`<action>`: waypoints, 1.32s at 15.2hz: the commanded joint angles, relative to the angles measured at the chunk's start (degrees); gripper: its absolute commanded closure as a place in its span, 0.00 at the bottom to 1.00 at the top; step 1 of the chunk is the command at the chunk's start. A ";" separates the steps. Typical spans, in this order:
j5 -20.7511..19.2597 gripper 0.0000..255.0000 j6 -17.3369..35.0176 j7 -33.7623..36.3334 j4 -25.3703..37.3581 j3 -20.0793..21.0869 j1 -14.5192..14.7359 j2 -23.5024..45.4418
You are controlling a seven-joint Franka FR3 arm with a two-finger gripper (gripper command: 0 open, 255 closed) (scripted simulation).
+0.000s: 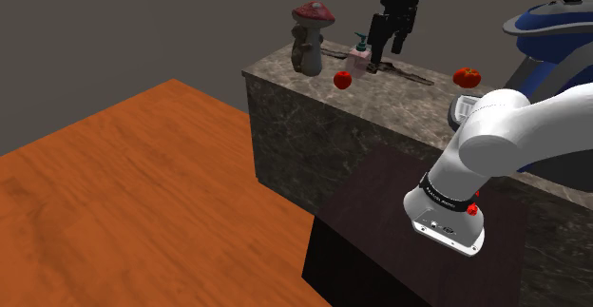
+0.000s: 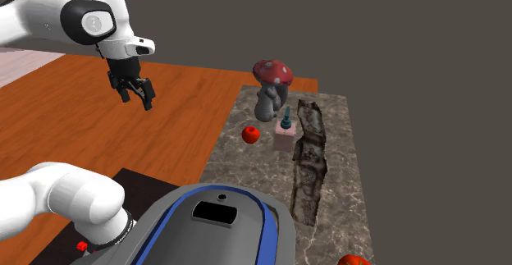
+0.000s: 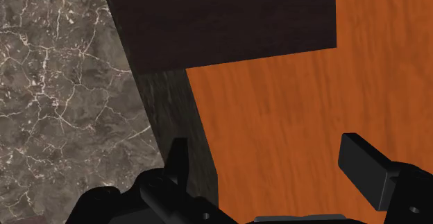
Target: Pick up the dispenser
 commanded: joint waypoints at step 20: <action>-10.54 0.00 22.80 -19.97 8.46 -18.70 -6.17 24.84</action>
